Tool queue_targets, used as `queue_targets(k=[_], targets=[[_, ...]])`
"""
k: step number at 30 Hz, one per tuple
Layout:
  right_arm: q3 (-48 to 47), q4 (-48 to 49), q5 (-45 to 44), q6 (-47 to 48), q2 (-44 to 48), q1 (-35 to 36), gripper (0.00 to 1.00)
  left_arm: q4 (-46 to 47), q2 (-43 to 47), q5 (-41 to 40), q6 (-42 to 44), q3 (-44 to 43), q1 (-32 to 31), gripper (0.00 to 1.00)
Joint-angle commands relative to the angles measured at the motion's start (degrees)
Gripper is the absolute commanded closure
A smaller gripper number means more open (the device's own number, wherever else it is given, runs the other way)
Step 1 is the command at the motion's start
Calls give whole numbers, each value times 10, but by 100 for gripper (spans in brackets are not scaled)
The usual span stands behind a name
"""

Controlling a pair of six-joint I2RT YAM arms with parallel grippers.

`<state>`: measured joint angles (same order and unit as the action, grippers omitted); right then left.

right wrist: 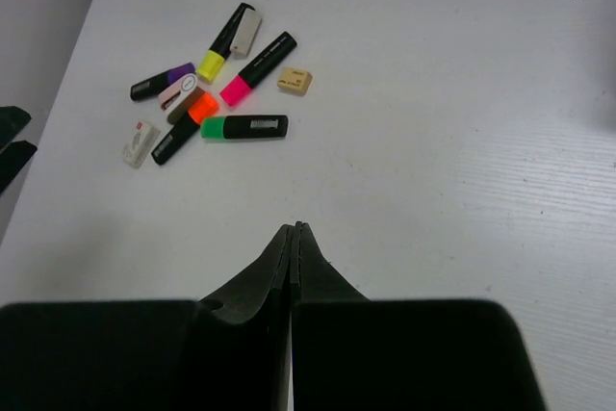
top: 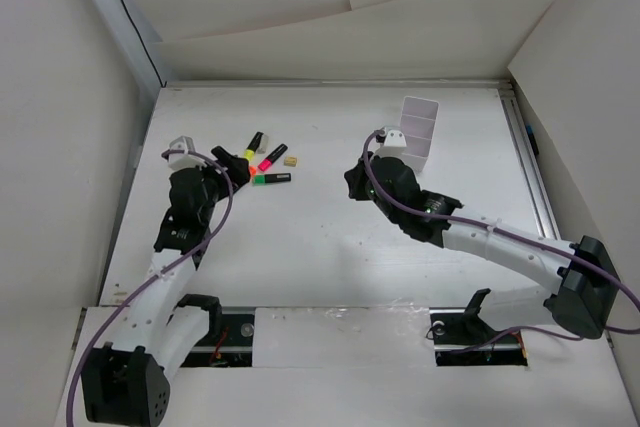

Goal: Sort the stationery into containers
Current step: Pick up the pen from the center of the board.

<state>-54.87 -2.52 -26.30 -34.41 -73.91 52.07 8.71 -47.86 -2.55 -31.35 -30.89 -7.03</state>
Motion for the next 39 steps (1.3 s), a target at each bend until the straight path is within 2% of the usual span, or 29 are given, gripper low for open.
queue_targets(k=[1, 10, 15, 16, 17, 18, 19, 20, 25, 29, 39], targets=[[-6, 25, 0, 0, 2, -4, 100, 66, 15, 28, 8, 20, 1, 0], [-6, 25, 0, -6, 3, -9, 99, 95, -60, 18, -16, 46, 1, 0], [-6, 25, 0, -6, 3, -9, 99, 76, -108, 54, 9, 16, 1, 0], [-6, 25, 5, -6, 3, -9, 99, 76, -108, 48, 14, 16, 1, 6], [-6, 25, 6, -6, 3, -9, 99, 70, -108, 48, 22, 10, 1, 20], [-6, 25, 6, -6, 3, -9, 97, 70, -114, 48, 22, 10, 1, 49], [-6, 25, 6, -6, 8, -9, 97, 64, -114, 40, 22, 3, 1, 73], [-6, 25, 6, -6, 8, -9, 97, 44, -120, 31, 22, -3, 1, 76], [-1, 25, 6, -6, 19, -14, 97, -47, -182, -47, 22, -56, 1, 59], [-1, 25, 11, -11, 25, -14, 97, -84, -243, -55, 22, -87, 1, 45], [-1, 25, 22, -11, 25, -20, 96, -100, -329, -90, 45, -138, 1, 41]])
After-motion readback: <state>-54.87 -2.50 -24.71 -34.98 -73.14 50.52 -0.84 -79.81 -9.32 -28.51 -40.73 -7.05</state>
